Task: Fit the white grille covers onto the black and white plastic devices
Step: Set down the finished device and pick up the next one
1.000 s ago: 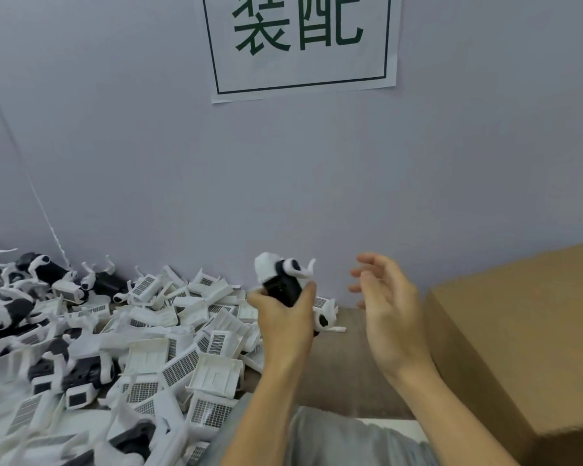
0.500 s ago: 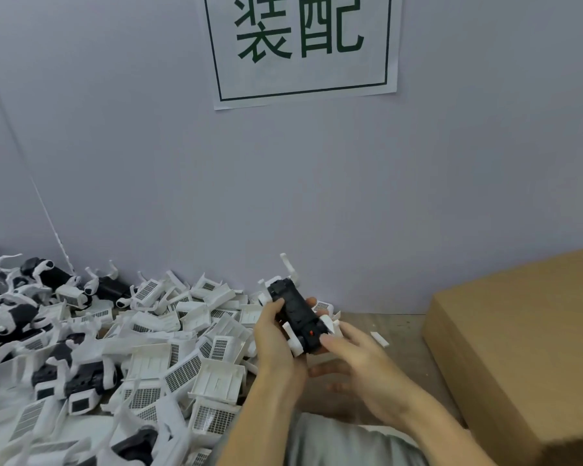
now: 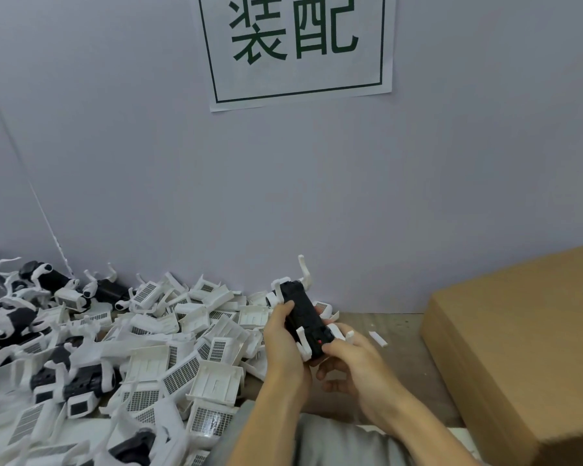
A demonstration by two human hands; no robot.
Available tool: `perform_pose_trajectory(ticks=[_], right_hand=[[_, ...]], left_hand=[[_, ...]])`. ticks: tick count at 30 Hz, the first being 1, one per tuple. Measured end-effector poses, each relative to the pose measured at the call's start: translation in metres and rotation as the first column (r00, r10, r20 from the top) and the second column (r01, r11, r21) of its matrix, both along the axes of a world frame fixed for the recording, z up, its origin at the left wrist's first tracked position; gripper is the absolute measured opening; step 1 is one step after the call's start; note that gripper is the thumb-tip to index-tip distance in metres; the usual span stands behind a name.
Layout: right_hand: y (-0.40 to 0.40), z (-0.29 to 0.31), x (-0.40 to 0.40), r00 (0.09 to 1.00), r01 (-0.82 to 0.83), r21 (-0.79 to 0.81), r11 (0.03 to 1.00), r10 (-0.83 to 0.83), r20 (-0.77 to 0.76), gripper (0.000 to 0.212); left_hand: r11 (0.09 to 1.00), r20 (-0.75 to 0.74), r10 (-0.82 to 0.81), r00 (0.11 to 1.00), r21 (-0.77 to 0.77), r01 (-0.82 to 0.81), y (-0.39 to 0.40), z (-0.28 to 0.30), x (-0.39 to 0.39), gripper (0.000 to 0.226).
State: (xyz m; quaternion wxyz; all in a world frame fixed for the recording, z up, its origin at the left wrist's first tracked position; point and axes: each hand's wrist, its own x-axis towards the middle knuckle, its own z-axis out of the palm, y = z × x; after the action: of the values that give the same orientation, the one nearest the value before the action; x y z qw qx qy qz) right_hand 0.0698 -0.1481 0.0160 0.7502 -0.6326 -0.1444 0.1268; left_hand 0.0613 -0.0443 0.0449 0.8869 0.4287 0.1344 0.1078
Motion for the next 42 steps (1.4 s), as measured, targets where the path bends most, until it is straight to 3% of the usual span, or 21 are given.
perform_pose_trajectory(ticks=[5,10,14,19,25,27,29,31,33,35,39,41,42], right_hand=[[0.002,0.0,0.0,0.997,0.077,-0.124,0.989,-0.075,0.016,0.018],[0.001,0.0,-0.002,0.998,0.044,0.0,0.999,-0.044,-0.048,0.014],[0.002,-0.001,0.0,0.999,0.044,0.01,0.999,-0.044,-0.031,0.021],[0.001,0.005,-0.005,1.0,-0.008,0.01,1.0,0.009,-0.03,0.019],[0.001,0.005,-0.003,0.997,0.067,-0.082,0.994,-0.07,-0.037,0.023],[-0.001,0.006,-0.005,0.998,-0.008,-0.011,1.0,0.008,-0.057,0.015],[-0.003,0.006,-0.005,0.994,-0.067,0.106,0.992,0.075,-0.083,0.029],[-0.002,0.003,-0.002,0.997,0.028,0.028,0.999,-0.026,-0.072,0.034],[0.002,-0.003,0.005,0.981,0.189,-0.334,0.924,-0.162,0.105,0.03],[0.013,-0.003,0.007,0.948,0.262,-0.58,0.771,-0.095,0.303,0.033],[0.054,0.0,0.005,0.901,0.264,-0.812,0.521,0.167,0.4,0.073],[0.073,0.001,0.003,0.863,0.318,-0.86,0.4,0.255,0.437,0.064],[0.079,0.0,0.003,0.843,0.336,-0.853,0.399,0.276,0.461,0.052]], left_hand=[[0.993,0.003,0.078,0.997,0.084,-0.078,-0.006,0.001,0.003,0.044],[0.99,0.041,0.065,0.997,0.124,-0.07,-0.007,-0.002,0.008,0.044],[0.997,0.023,0.044,0.999,0.058,-0.045,-0.006,-0.003,0.007,0.045],[0.998,0.029,0.055,0.998,0.003,-0.055,-0.003,-0.002,0.009,0.031],[0.995,0.081,0.039,0.996,0.085,-0.046,-0.005,-0.003,0.011,0.024],[0.999,0.069,0.025,0.997,0.035,-0.028,-0.003,0.002,0.01,0.023],[0.995,0.094,0.039,0.995,-0.095,-0.03,0.004,0.012,0.007,0.021],[0.965,0.173,0.109,0.979,-0.254,-0.062,0.019,0.028,0.003,0.019],[0.92,0.279,0.197,0.94,-0.384,-0.079,0.041,0.044,-0.001,0.02],[0.893,0.347,0.272,0.897,-0.439,-0.101,0.062,0.054,-0.006,0.025],[0.885,0.396,0.288,0.872,-0.458,-0.084,0.083,0.061,-0.012,0.026],[0.892,0.385,0.268,0.883,-0.445,-0.076,0.084,0.061,-0.014,0.029],[0.905,0.383,0.251,0.889,-0.42,-0.075,0.083,0.06,-0.013,0.022]])
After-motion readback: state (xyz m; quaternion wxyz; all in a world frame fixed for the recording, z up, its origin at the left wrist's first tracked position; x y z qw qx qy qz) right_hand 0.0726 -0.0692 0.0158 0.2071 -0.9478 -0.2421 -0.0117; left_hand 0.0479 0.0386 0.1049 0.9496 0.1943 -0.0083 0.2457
